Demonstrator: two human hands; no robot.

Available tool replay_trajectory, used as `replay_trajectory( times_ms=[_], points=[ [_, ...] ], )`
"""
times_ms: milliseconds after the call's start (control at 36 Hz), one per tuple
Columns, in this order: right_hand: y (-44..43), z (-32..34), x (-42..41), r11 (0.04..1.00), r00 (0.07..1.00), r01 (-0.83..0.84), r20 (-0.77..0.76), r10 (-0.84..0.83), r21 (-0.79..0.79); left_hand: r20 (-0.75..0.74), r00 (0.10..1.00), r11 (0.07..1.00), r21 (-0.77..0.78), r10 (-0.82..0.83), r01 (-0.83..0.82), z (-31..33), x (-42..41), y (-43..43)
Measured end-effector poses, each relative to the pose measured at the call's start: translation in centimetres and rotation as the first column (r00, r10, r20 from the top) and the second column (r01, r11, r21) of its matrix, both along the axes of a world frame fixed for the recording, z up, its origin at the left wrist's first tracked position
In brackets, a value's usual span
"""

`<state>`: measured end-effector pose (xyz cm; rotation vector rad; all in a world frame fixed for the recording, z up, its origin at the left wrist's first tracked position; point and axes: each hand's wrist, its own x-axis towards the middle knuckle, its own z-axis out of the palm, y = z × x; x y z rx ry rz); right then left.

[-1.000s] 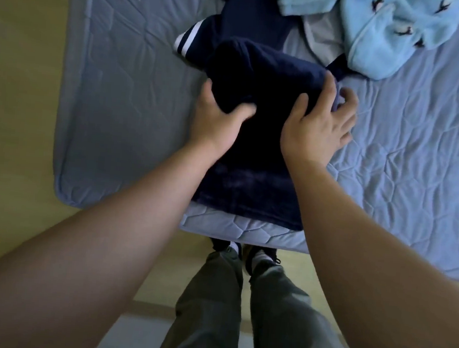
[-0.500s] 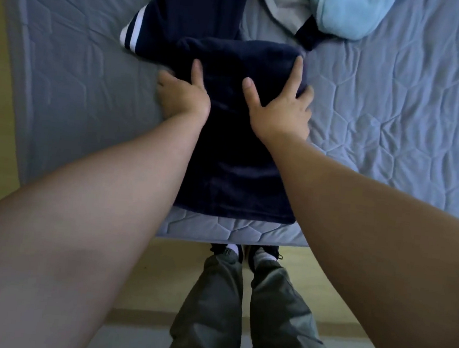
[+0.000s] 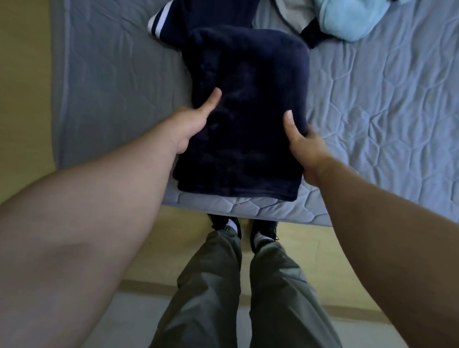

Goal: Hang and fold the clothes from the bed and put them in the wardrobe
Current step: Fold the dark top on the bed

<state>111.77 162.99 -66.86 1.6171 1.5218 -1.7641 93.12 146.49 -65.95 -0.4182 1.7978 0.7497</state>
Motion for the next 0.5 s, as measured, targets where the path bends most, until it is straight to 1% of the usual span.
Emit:
replay_trajectory(
  times_ms=[83, 167, 250, 333, 389, 444, 500],
  points=[
    [-0.6, 5.1, 0.1, 0.996, 0.997, -0.080, -0.015, 0.080, 0.034, 0.066, 0.986, 0.983, 0.098, 0.150, -0.157, 5.2, 1.1, -1.5],
    [-1.5, 11.8, 0.2, 0.977, 0.978, -0.202, -0.043, 0.205, 0.062, 0.124, 0.944, 0.935, 0.152, 0.305, -0.322, 12.2, 2.5, -4.0],
    [-2.6, 18.8, -0.3, 0.947, 0.946, -0.310, -0.077, 0.316, 0.078, 0.148, 0.899, 0.879, 0.195, 0.412, -0.435, 20.1, 3.9, -7.5],
    [-4.6, 25.4, -1.7, 0.906, 0.900, -0.409, -0.116, 0.420, 0.111, 0.122, 0.854, 0.814, 0.259, 0.506, -0.520, 27.2, 5.2, -11.2],
    [-6.0, 28.8, -3.0, 0.869, 0.861, -0.466, -0.137, 0.489, 0.166, 0.093, 0.817, 0.762, 0.315, 0.568, -0.566, 31.2, 5.6, -13.3],
    [-7.7, 32.1, -4.8, 0.822, 0.813, -0.515, -0.166, 0.558, 0.243, 0.047, 0.751, 0.688, 0.367, 0.658, -0.626, 35.2, 5.8, -15.5],
    [-9.6, 35.0, -7.0, 0.786, 0.774, -0.540, -0.189, 0.604, 0.300, 0.037, 0.676, 0.603, 0.417, 0.736, -0.680, 38.6, 5.8, -17.3]
  ],
)
